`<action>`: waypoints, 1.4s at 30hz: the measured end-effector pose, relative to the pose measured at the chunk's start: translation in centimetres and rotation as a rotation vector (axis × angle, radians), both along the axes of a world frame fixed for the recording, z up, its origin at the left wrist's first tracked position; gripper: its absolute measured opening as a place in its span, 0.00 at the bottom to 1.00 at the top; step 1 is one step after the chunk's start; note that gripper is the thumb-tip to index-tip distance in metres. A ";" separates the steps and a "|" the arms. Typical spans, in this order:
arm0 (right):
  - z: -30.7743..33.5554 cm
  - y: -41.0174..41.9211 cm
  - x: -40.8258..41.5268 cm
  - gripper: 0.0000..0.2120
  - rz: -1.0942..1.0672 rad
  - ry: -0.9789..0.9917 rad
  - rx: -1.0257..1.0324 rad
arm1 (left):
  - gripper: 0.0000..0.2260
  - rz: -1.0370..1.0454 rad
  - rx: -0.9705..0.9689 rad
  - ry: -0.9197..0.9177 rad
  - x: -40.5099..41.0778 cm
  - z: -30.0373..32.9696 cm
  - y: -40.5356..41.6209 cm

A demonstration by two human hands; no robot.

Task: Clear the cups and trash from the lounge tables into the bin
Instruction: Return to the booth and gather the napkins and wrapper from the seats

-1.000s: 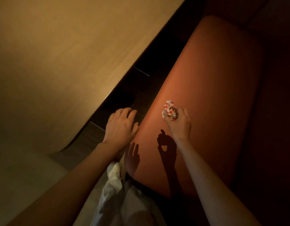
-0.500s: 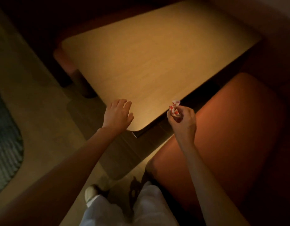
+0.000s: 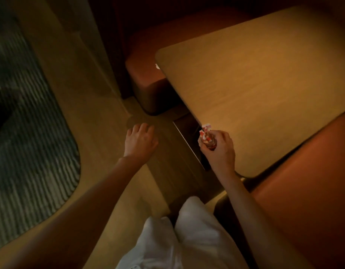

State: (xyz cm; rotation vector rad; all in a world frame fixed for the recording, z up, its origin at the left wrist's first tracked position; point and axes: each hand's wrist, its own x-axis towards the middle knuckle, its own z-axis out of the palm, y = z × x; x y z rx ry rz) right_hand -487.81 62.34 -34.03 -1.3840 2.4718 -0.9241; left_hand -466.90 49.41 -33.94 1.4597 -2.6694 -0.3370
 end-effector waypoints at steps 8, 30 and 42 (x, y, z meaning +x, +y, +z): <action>-2.2 -15.8 1.1 0.19 0.069 0.008 -0.012 | 0.20 -0.003 0.021 -0.033 0.6 -1.2 -14.0; -3.2 -59.3 -9.0 0.19 -0.242 -0.011 0.015 | 0.20 -0.311 0.001 -0.128 -14.7 -0.6 -62.1; -9.3 -68.4 -14.2 0.22 -0.283 -0.081 0.197 | 0.26 -0.578 0.167 -0.207 -27.1 -12.5 -72.8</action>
